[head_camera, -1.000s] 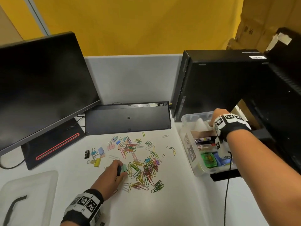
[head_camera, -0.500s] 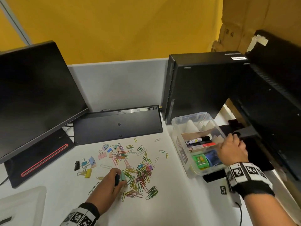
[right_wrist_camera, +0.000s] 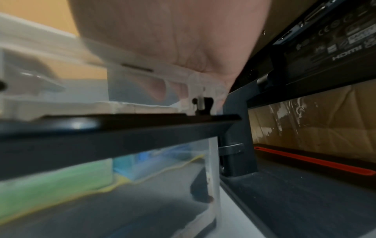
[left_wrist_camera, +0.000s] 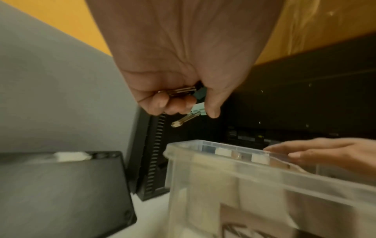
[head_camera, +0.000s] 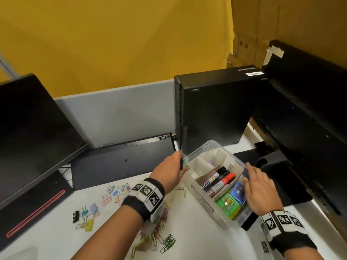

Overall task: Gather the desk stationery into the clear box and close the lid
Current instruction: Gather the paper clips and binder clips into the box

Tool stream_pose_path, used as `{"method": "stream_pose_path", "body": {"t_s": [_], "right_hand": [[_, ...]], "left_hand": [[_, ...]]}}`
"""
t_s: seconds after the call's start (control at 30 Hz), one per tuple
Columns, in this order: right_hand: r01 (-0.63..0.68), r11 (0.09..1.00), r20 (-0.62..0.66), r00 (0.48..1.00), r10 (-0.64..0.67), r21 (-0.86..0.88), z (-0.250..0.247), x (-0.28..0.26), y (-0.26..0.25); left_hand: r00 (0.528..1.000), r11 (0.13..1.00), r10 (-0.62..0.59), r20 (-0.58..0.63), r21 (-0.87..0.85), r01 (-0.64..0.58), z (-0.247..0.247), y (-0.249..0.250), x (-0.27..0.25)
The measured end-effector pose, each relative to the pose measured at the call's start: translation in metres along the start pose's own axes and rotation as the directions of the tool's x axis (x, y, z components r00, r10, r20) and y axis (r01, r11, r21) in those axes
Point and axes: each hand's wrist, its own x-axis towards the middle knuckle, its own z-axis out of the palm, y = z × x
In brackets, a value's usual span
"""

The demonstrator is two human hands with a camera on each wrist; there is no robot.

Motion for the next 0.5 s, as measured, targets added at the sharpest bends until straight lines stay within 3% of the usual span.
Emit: {"method": "stream_pose_path", "body": {"t_s": [0.23, 0.43, 0.5], "right_hand": [[0.096, 0.995, 0.019, 0.995, -0.097, 0.016, -0.004, 0.007, 0.002], [0.111, 0.994, 0.021, 0.994, -0.111, 0.005, -0.006, 0.006, 0.000], [0.111, 0.994, 0.026, 0.994, -0.110, -0.009, -0.006, 0.006, 0.000]], "left_hand": [[0.969, 0.960, 0.095, 0.226, 0.236, -0.150, 0.022, 0.045, 0.094], [0.942, 0.957, -0.037, 0.334, 0.284, -0.063, 0.039, 0.061, 0.114], [0.949, 0.956, -0.052, 0.312, 0.289, -0.042, 0.035, 0.062, 0.107]]}}
